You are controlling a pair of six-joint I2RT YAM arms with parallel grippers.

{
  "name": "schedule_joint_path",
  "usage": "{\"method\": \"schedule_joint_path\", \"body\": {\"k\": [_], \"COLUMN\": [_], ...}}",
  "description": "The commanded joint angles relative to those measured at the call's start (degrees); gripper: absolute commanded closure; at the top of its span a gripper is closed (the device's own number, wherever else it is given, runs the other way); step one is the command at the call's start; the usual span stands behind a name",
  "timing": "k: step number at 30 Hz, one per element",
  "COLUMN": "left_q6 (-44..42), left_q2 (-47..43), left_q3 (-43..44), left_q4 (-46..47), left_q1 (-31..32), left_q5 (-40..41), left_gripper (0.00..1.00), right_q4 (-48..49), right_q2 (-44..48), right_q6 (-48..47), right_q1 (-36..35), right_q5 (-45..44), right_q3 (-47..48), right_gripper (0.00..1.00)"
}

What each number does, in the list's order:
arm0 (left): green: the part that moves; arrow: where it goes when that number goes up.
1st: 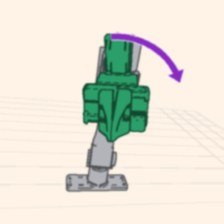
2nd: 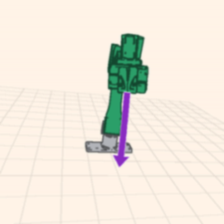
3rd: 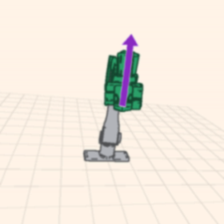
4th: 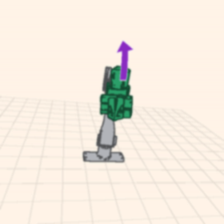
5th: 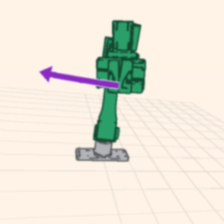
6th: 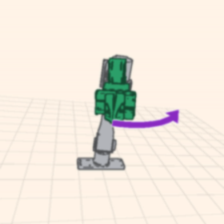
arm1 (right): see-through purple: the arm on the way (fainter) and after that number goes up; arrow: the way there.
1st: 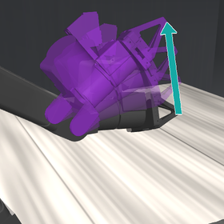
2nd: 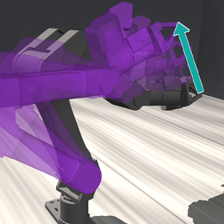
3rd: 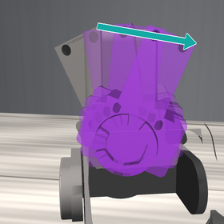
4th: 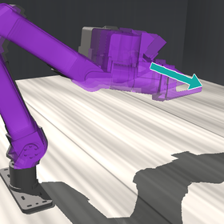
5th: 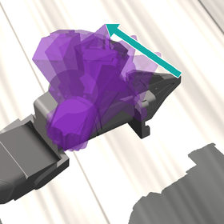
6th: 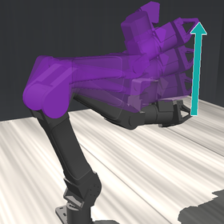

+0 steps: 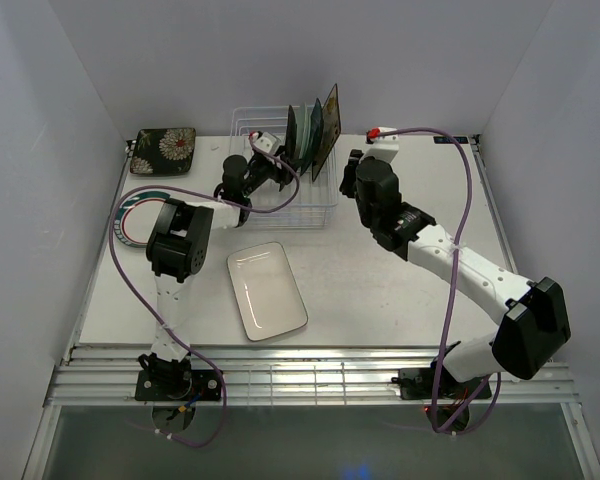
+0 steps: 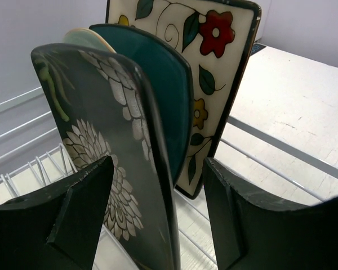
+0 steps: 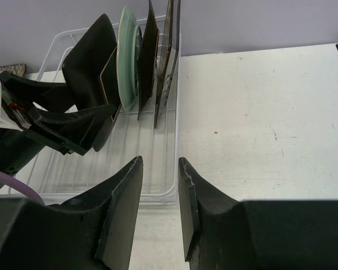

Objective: Load the plates into the dish rack
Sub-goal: Insert the plate into the dish rack.

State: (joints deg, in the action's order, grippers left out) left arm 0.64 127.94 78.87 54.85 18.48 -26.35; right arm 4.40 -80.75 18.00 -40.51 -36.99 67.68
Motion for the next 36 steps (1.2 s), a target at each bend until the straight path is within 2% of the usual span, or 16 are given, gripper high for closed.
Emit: {"method": "schedule_joint_path", "body": {"k": [1, 9, 17, 29, 33, 34, 36], "left_q6": [0.6, 3.0, 2.2, 1.2, 0.7, 0.5, 0.1], "left_q2": [-2.9, -3.4, -4.8, -6.3, -6.4, -6.4, -6.6], "left_q3": [2.2, 5.9, 8.0, 9.1, 10.4, 10.5, 10.5], "left_q4": [-2.6, -5.0, -7.6, -8.8, -9.5, -9.8, -10.1], "left_q1": [-0.4, -0.9, -0.9, -1.0, -1.1, -1.0, -1.0], "left_q5": [-0.4, -0.2, -0.6, -0.1, -0.3, -0.3, -0.6], "left_gripper": [0.25, 0.28, 0.46, 0.47, 0.62, 0.71, 0.8], "right_q4": [1.9, 1.9, 1.9, 1.9, 1.9, 1.9, 1.9], "right_q2": [2.1, 3.0, 3.8, 4.2, 4.8, 5.0, 5.4], "right_q6": [0.8, 1.1, 1.5, 2.0, 2.0, 2.0, 2.0], "right_q1": [0.3, 0.5, 0.9, 1.1, 1.2, 1.2, 1.3], "right_q5": [0.1, -0.1, -0.1, 0.2, 0.1, -0.1, -0.3], "right_q3": [-0.4, -1.7, -3.0, -4.0, -4.7, -4.8, -5.2], "right_gripper": [0.62, 0.62, 0.63, 0.63, 0.63, 0.63, 0.63]}}
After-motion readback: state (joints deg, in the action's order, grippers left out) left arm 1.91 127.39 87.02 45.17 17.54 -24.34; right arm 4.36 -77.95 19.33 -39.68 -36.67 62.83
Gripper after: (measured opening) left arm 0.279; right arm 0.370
